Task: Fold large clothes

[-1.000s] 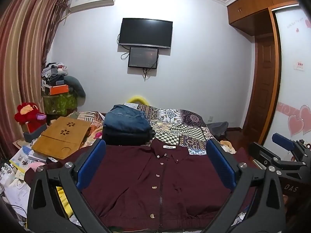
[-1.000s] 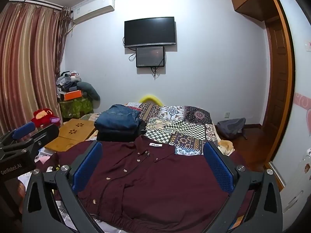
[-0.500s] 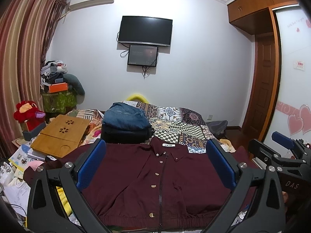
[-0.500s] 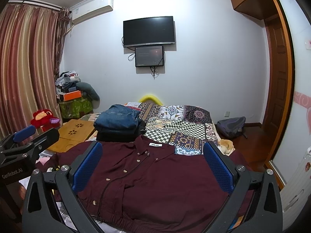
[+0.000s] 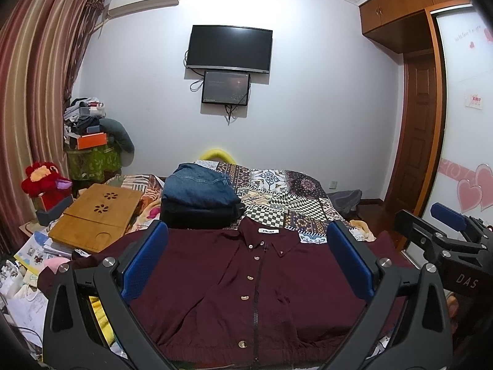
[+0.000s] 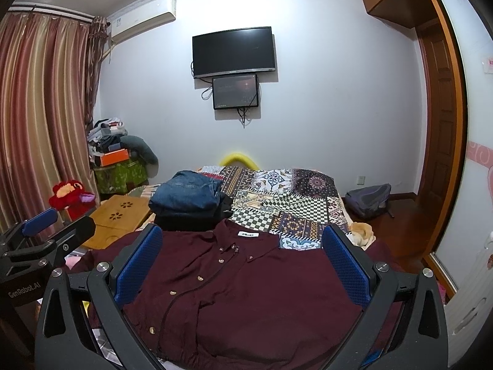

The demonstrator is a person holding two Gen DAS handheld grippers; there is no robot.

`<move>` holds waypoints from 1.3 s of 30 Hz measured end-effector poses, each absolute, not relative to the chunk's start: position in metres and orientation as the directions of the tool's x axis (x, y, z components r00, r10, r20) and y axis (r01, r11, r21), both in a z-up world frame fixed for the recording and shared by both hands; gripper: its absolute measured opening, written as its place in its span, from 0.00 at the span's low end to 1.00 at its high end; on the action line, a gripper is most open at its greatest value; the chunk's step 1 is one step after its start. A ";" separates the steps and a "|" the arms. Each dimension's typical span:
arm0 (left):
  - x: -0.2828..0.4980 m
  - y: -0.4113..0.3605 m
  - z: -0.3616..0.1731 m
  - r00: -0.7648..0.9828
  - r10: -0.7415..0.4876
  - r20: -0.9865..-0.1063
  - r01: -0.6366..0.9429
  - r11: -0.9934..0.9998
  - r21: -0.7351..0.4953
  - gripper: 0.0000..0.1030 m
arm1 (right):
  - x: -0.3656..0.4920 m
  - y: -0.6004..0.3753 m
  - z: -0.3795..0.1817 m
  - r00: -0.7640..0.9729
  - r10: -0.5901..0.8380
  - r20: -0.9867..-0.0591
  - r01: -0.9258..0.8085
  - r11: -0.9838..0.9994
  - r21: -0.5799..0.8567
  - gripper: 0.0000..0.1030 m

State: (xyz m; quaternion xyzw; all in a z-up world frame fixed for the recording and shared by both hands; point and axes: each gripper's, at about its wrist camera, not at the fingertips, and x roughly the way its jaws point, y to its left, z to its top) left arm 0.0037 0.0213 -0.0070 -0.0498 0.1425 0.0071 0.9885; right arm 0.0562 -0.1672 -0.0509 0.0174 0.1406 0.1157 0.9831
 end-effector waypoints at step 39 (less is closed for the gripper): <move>0.026 0.041 -0.012 0.954 0.011 -0.300 -0.053 0.990 -0.131 1.00 | 0.081 -0.159 -0.052 0.922 0.235 -0.308 -0.227 0.972 0.062 1.00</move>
